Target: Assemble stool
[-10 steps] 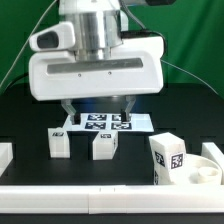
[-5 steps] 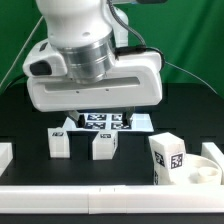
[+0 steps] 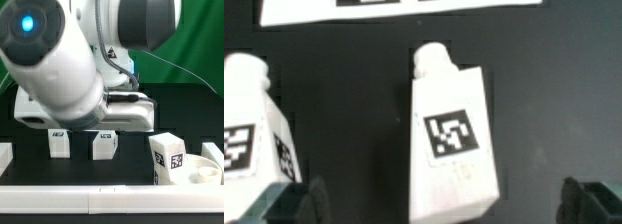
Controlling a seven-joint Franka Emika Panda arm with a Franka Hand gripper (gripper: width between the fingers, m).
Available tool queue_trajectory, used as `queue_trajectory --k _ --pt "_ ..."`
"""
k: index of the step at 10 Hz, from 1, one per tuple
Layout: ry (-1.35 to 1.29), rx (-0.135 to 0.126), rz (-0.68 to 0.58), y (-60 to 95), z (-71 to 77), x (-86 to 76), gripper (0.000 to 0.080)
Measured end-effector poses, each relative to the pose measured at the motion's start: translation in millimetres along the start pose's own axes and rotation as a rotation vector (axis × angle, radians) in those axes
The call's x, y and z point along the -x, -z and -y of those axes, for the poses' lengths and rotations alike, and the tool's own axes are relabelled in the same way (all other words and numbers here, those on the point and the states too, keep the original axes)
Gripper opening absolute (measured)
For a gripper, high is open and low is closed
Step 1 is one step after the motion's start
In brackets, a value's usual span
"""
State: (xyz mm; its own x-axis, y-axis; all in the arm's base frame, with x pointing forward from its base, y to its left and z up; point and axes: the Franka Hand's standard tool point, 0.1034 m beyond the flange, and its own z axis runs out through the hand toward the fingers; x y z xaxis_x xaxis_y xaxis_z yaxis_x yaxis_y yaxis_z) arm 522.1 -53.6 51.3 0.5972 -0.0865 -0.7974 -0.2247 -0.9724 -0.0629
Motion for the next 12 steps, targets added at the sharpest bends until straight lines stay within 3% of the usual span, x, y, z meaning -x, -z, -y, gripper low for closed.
queue_trajectory --k 4,10,12 --pt "-0.015 0.004 -0.005 -1.6 -1.9 -3.4 0.0649" --pt "-0.048 0.008 0.003 -32.0 15.5 -21.7 0.0649" --pt "-0.051 0.008 0.004 -32.6 14.9 -22.1 0.0649"
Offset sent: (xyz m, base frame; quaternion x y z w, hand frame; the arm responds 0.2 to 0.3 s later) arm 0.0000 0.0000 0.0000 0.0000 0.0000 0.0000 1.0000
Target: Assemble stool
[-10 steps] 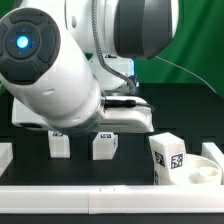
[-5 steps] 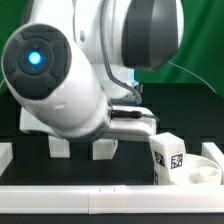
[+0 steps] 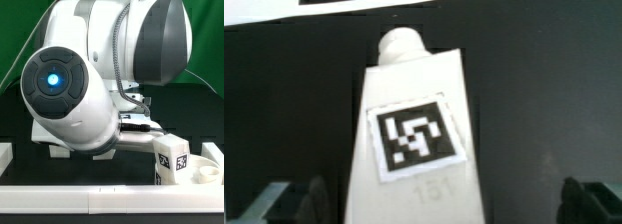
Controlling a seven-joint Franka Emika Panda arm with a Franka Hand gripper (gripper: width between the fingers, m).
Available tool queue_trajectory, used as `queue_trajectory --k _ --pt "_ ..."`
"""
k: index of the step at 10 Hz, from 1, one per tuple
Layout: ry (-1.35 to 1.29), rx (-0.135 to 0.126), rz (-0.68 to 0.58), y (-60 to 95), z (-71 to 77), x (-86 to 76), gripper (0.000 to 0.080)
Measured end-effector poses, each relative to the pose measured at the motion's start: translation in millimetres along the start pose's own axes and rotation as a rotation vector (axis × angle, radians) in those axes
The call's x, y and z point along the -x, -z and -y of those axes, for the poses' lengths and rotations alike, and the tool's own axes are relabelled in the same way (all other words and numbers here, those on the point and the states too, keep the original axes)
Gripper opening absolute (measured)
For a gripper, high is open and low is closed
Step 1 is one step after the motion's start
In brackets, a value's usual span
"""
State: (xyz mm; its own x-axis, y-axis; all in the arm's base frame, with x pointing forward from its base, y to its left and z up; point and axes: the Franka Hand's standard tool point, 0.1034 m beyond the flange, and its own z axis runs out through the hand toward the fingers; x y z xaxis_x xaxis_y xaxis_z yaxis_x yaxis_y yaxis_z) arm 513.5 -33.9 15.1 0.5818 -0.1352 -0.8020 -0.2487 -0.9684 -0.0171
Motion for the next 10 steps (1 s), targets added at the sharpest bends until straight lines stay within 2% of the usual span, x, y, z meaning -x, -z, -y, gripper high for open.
queue_trajectory --k 1,2,3,4,10 --pt "-0.001 -0.001 0.0 0.1 -0.5 -0.1 0.0649" --pt "-0.001 -0.001 0.0 0.1 -0.7 -0.1 0.0529" --pt "-0.001 -0.001 0.0 0.2 -1.0 -0.1 0.0345" --pt "-0.001 -0.002 0.0 0.3 -1.2 -0.1 0.0324" --pt "-0.003 -0.003 -0.001 0.6 -2.2 -0.2 0.0324"
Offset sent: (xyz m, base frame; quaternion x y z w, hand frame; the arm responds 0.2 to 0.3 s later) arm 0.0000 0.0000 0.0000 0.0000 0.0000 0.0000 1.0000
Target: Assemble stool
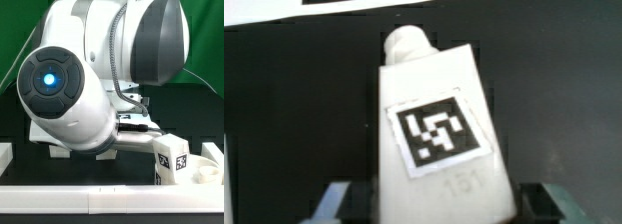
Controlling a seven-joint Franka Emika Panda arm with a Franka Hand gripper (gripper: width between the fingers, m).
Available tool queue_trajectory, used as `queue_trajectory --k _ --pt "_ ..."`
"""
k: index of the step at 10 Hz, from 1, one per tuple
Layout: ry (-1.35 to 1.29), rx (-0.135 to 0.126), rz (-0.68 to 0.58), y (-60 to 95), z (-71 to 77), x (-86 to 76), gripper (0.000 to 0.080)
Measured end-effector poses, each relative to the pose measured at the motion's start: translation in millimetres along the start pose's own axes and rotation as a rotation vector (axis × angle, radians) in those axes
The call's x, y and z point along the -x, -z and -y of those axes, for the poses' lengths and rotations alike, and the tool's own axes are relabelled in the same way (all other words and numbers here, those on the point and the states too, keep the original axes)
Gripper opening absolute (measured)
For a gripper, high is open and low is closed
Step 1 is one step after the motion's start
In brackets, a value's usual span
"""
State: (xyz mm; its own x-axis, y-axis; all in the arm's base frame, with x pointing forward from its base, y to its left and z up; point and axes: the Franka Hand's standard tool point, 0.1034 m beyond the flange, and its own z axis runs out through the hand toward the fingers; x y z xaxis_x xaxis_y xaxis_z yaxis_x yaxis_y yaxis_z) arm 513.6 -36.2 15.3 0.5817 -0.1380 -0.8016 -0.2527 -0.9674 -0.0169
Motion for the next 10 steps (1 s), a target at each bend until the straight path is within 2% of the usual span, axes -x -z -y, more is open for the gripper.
queue_trajectory --k 1,2,3,4,5,6,7,10 --pt "0.001 0.001 -0.001 3.5 0.5 2.4 0.0324" --pt "0.013 0.01 -0.004 23.4 4.1 18.9 0.0324" --pt "0.013 0.006 -0.038 42.6 10.0 32.4 0.0324" --pt "-0.021 -0.001 -0.068 53.7 19.5 43.6 0.0324" --pt "-0.067 -0.017 -0.062 54.5 30.0 51.5 0.0324" --pt "-0.103 -0.029 -0.068 55.3 39.1 53.1 0.0324" --pt "-0.137 -0.049 -0.155 62.7 52.9 46.6 0.0324" --pt "-0.111 -0.057 -0.391 71.5 57.5 40.5 0.0324"
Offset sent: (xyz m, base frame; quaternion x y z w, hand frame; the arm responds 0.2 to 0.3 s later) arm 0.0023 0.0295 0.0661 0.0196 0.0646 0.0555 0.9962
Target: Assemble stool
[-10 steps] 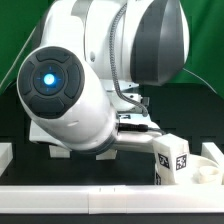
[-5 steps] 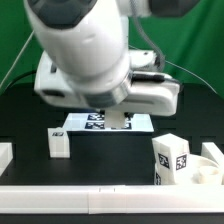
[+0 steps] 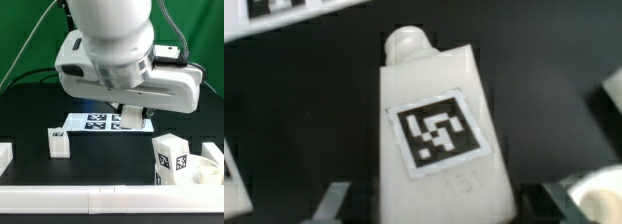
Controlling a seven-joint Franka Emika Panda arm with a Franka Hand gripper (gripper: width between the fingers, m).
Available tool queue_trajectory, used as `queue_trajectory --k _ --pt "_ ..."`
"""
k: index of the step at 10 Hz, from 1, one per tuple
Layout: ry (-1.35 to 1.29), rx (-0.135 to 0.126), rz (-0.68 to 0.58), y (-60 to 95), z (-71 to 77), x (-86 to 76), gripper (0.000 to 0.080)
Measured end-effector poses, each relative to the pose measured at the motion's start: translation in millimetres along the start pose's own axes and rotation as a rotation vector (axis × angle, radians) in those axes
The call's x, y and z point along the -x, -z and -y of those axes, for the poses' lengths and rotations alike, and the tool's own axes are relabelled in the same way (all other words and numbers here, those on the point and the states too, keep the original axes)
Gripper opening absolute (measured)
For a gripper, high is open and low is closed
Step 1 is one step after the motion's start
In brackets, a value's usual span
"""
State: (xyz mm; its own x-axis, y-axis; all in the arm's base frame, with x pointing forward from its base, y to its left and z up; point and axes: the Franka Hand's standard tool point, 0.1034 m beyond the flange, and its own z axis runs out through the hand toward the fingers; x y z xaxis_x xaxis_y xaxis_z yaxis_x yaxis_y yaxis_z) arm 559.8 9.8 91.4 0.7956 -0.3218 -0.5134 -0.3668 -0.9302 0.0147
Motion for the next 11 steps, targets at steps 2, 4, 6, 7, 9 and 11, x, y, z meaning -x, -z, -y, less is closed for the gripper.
queue_trajectory --k 2,4,6,7,9,11 --pt "-0.059 -0.034 -0.141 9.2 29.4 7.2 0.0324" --pt "-0.067 -0.097 -0.308 37.4 87.3 10.6 0.0324" --pt "-0.053 -0.118 -0.381 60.7 81.8 4.1 0.0324" --pt "-0.06 -0.134 -0.487 62.3 87.2 -2.9 0.0324" --pt "-0.04 -0.16 -0.615 60.6 101.2 1.4 0.0324" --pt "-0.056 -0.245 -0.793 76.5 127.4 9.3 0.0324"
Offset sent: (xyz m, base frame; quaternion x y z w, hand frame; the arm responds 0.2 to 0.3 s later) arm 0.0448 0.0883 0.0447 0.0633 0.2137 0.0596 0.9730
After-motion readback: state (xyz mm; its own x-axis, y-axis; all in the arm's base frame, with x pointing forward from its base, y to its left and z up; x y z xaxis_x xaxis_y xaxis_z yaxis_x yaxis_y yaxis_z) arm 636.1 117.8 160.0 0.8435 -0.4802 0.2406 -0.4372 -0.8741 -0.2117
